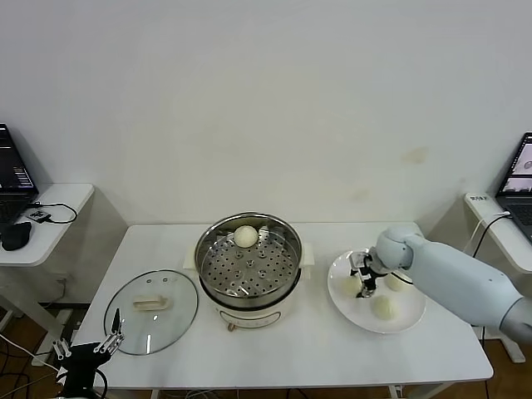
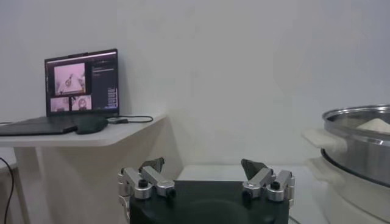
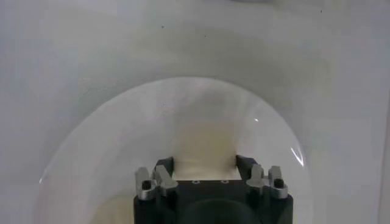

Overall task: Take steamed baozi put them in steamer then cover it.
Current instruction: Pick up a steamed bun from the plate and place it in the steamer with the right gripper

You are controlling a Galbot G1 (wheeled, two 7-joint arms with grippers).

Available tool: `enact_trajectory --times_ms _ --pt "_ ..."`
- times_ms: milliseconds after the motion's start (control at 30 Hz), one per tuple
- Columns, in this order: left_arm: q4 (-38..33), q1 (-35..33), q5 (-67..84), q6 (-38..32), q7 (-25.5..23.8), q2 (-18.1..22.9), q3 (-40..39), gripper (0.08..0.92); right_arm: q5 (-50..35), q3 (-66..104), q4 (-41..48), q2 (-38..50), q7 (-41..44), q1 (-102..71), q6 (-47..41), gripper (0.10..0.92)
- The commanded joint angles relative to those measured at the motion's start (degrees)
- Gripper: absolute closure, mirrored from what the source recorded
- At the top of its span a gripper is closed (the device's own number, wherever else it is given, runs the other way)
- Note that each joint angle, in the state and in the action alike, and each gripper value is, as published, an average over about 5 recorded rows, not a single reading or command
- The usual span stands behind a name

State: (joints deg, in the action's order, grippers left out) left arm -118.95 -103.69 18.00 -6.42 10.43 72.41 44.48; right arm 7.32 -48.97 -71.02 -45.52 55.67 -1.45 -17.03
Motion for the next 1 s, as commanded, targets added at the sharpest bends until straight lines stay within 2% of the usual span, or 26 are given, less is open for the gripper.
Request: enact_trajectory --times_ms 33,267,500,633,1000 --pt "-0.05 0.07 0.03 0.01 -0.02 -0.08 0.0 0.177 -5.07 -3.3 -4.35 2.56 1.03 10.01 -0.94 0.387" --pt "-0.19 0.63 0.1 0.05 -0.05 -0.29 -0.57 0.177 -17.37 -13.48 -11.31 3.98 1.27 29.97 -4.5 0.38" --pt "-0.1 1.2 0.24 -0.02 -0.07 -0.72 -1.05 0.177 -31.57 -20.34 -14.58 -2.19 -2.06 43.45 -10.1 0.371" --pt "0.28 1.55 0.02 -0.38 -0.09 -0.88 -1.3 0.177 -37.08 -21.55 -14.11 -8.7 -5.43 44.07 -13.58 0.365" --pt "0.58 2.1 -1.41 -1.63 0.13 -0.64 -0.78 0.177 -41.48 -20.76 -4.5 -28.14 -13.47 33.93 -20.32 0.364"
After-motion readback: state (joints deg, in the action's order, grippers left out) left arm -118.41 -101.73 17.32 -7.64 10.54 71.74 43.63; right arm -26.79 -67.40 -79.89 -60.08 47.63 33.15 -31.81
